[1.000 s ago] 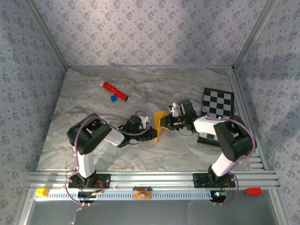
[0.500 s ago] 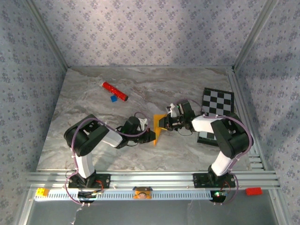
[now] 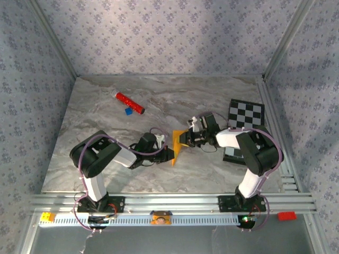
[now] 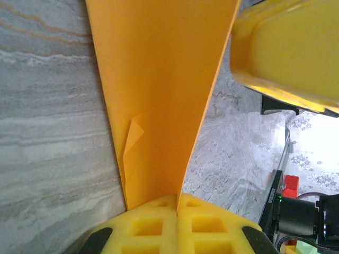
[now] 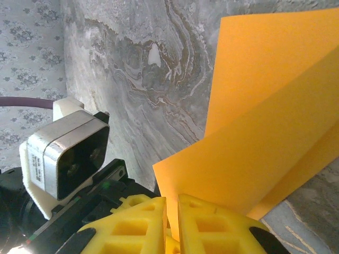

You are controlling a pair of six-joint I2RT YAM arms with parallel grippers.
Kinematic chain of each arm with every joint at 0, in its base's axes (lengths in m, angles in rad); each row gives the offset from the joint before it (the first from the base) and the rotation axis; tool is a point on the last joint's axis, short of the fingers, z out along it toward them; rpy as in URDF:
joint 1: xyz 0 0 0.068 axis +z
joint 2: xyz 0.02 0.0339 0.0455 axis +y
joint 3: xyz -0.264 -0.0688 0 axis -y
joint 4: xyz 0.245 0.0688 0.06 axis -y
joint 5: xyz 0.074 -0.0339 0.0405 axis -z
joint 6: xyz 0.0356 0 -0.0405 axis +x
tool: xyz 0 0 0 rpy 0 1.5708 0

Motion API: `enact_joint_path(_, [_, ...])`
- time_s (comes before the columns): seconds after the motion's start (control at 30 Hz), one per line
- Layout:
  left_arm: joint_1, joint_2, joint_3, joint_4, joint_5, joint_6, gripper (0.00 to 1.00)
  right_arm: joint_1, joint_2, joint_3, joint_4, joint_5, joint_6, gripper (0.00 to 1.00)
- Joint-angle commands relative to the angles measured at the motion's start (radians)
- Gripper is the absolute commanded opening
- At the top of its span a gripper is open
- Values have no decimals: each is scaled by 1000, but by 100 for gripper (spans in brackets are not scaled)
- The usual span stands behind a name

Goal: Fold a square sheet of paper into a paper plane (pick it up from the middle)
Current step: Fold the wing for the fifth time at the center of the table.

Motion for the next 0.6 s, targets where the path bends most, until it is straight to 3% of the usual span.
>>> enact_joint_path(0.0, [8, 5, -27, -78, -11, -13, 0, 2, 17, 28, -14, -40, -37, 15])
enact_joint_path(0.57, [18, 4, -55, -86, -58, -62, 0, 16, 72, 63, -28, -60, -39, 13])
